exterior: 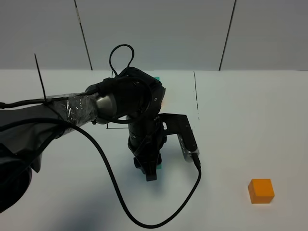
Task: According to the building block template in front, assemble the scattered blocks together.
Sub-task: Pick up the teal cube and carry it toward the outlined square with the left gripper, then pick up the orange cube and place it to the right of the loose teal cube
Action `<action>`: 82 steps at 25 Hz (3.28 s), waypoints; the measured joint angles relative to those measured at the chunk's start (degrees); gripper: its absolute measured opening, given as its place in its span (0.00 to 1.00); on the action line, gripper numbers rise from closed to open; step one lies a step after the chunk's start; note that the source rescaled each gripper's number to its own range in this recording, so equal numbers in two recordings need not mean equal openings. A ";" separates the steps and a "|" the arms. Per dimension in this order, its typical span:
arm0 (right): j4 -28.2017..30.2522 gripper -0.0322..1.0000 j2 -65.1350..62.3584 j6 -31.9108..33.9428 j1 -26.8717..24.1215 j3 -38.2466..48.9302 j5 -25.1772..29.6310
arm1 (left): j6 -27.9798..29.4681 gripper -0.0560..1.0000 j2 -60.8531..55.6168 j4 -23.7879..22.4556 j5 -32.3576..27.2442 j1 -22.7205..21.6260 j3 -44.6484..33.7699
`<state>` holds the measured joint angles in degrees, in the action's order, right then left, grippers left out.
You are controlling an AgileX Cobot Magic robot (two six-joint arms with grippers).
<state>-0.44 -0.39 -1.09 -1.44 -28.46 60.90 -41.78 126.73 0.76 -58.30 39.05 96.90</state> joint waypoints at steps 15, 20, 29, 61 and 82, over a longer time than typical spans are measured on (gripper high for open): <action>0.00 0.03 0.00 0.00 0.00 0.00 0.00 | -0.23 0.05 6.78 -1.44 -0.86 1.84 4.20; 0.00 0.03 0.00 0.00 0.00 0.00 0.00 | -1.53 0.05 7.76 -1.48 1.12 1.89 4.20; 0.00 0.03 0.00 0.00 0.00 0.00 0.00 | -5.99 0.05 7.75 -1.46 2.55 1.89 4.20; 0.00 0.03 0.00 0.00 0.00 0.00 0.00 | -0.98 1.00 1.83 -6.97 -2.39 3.79 4.20; 0.00 0.03 0.00 0.00 0.00 0.00 0.00 | 32.06 0.97 -22.43 -7.29 -9.88 -25.83 2.40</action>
<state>-0.44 -0.39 -1.09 -1.44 -28.46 60.90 -9.71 104.30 -6.53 -68.18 13.22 99.31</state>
